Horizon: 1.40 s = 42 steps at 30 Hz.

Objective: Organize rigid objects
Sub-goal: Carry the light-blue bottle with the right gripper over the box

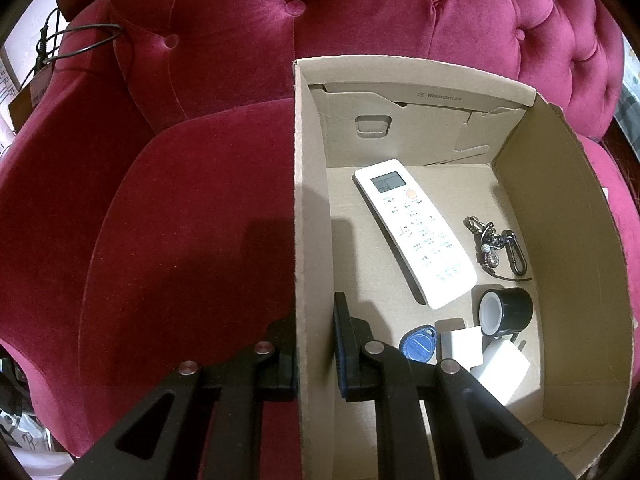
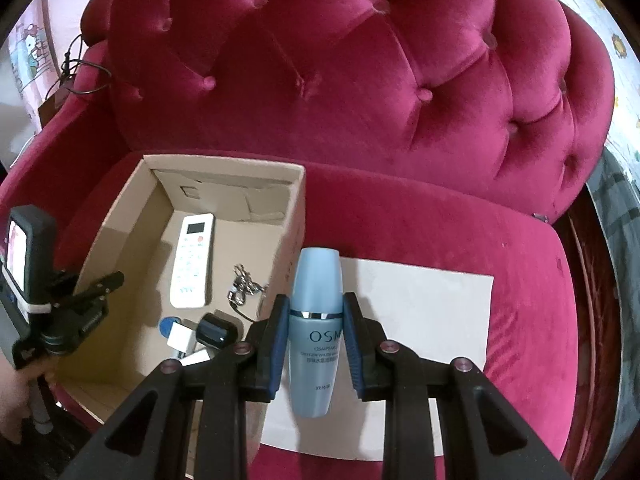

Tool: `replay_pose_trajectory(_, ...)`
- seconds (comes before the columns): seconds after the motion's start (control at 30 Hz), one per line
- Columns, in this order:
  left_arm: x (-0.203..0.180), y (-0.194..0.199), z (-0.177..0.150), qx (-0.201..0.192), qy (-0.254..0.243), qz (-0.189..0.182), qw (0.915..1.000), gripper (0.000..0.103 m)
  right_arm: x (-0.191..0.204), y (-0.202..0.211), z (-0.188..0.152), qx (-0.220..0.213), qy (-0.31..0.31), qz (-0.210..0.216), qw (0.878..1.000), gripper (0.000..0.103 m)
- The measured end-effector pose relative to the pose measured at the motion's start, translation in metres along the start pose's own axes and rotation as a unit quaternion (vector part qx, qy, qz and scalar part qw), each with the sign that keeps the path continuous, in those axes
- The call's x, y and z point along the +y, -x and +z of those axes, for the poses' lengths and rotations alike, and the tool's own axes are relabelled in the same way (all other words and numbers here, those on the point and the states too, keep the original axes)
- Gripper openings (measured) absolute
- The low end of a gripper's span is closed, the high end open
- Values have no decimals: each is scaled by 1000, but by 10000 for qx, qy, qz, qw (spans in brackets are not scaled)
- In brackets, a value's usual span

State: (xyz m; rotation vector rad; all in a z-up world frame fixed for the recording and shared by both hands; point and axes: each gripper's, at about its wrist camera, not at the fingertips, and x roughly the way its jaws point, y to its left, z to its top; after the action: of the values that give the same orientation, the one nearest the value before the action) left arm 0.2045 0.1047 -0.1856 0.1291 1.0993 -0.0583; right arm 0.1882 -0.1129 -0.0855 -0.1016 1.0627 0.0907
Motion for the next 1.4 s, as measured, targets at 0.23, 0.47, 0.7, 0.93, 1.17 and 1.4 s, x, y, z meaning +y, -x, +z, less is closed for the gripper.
replay_pose_trajectory(0.23,0,0,0,3,4,-6,10000,14,17,3,12,-89,151,146,9997,27)
replay_pose_trajectory(0.47,0,0,0,3,5,-6,10000,14,43,-6,19,-80,354,322,9988,27)
replay_pose_trajectory(0.7,0,0,0,3,5,-8,10000,14,70,-23,20,31,517,495,9974,27)
replay_pose_trajectory(0.93,0,0,0,3,12,-20,10000,14,85,-40,17,167,509,638,9965,27)
replay_pose_trajectory(1.17,0,0,0,4,14,-25,10000,14,94,-60,8,336,491,665,9960,27)
replay_pose_trajectory(1.4,-1,0,0,5,8,-21,10000,14,100,-82,1,572,473,650,9951,27)
